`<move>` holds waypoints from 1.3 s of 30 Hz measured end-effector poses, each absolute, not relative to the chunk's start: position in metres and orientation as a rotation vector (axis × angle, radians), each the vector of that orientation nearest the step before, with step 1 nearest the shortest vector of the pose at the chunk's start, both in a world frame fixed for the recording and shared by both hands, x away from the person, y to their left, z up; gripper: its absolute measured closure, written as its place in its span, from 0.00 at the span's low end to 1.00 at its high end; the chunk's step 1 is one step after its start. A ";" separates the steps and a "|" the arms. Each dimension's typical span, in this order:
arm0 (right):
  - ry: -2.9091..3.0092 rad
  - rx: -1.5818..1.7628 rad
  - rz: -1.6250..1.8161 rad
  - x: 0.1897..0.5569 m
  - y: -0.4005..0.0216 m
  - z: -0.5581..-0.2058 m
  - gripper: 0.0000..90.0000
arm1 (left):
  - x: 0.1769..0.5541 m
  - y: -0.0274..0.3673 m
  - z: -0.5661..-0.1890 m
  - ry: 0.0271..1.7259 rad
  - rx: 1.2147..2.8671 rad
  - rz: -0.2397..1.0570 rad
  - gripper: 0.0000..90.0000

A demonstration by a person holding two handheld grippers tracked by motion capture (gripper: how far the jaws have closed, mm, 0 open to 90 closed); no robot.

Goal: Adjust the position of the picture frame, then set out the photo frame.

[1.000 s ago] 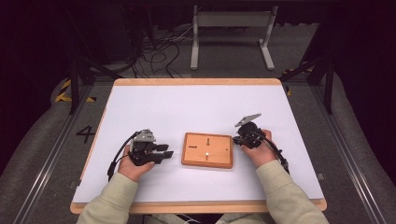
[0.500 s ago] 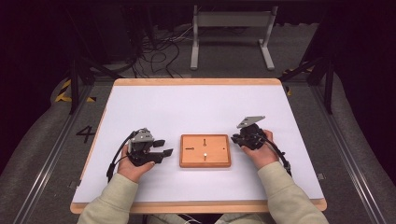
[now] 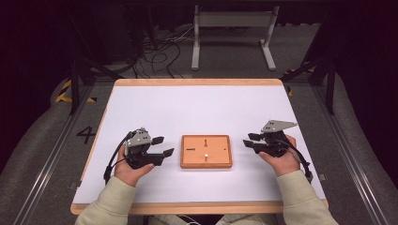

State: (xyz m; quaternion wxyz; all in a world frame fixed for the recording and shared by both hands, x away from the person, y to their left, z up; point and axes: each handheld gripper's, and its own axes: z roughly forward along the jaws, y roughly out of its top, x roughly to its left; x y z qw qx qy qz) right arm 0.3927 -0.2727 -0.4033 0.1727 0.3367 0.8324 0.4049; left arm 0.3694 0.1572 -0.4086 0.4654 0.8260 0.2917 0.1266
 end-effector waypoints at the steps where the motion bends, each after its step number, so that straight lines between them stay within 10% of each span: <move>1: 2.355 0.956 1.155 0.392 -0.274 -0.402 0.70 | 0.369 0.154 -0.408 0.707 2.024 0.307 0.42; 39: 2.295 0.990 1.180 0.378 -0.292 -0.394 0.67 | 0.380 0.064 -0.425 0.537 2.047 0.146 0.52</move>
